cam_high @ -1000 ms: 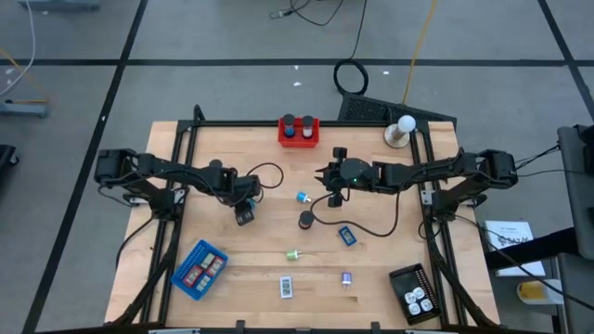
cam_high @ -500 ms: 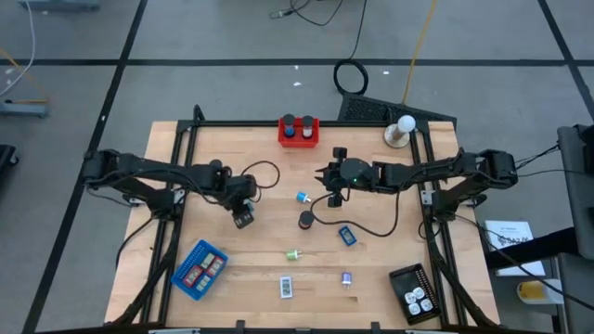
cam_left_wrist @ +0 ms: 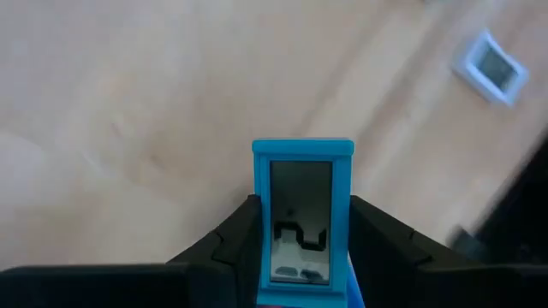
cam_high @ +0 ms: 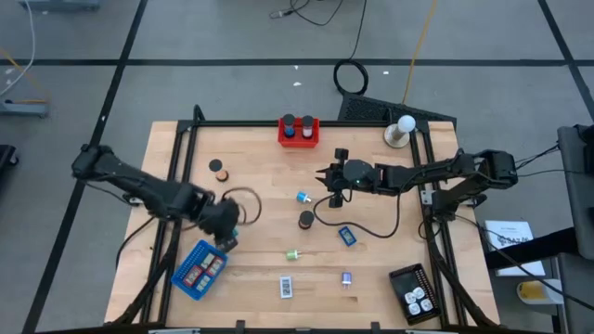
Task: Pick & Place Office items
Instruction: Put the light blue digital timer into the blue bin
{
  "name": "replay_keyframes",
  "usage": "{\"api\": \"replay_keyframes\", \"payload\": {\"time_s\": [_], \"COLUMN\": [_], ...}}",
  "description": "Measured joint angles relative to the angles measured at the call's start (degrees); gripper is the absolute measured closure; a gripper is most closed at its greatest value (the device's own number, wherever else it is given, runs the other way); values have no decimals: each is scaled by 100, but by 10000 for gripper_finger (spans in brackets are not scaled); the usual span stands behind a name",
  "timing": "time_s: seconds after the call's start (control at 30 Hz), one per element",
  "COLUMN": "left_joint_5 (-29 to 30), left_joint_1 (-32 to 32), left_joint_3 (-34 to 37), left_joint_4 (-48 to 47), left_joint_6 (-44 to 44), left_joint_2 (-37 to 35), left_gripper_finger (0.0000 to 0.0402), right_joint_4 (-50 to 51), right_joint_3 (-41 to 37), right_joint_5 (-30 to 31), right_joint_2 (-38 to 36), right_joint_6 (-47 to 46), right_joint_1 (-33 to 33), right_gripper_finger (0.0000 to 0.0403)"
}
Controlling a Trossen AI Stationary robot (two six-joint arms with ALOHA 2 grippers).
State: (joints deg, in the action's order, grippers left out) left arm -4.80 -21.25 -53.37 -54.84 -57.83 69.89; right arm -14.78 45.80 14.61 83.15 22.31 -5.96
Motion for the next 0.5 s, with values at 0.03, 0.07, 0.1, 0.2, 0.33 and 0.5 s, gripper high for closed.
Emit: {"api": "replay_keyframes", "payload": {"time_s": [0.03,0.07,0.1,0.2,0.33,0.5], "left_joint_5": [-14,-11,-12,76,438,825], "left_joint_1": [-227,-467,-700,-1385,-2223,-3001], "left_joint_3": [-18,-33,-41,-47,-47,-47], "left_joint_4": [-12,-51,-63,-64,-63,-135], "left_joint_6": [-257,-521,-801,-1699,-2938,-4090], "left_joint_2": [1,3,4,24,26,186], "left_gripper_finger": [260,260,259,257,256,256], "right_joint_4": [2,2,2,4,4,3], "right_joint_3": [-2,-2,-2,-6,-6,-6], "right_joint_5": [0,0,0,0,-1,-2], "right_joint_2": [0,0,0,0,0,0], "right_joint_6": [-2,-2,-7,-39,-55,-57], "right_joint_1": [0,0,0,0,0,0], "right_gripper_finger": [328,328,328,328,328,328]}}
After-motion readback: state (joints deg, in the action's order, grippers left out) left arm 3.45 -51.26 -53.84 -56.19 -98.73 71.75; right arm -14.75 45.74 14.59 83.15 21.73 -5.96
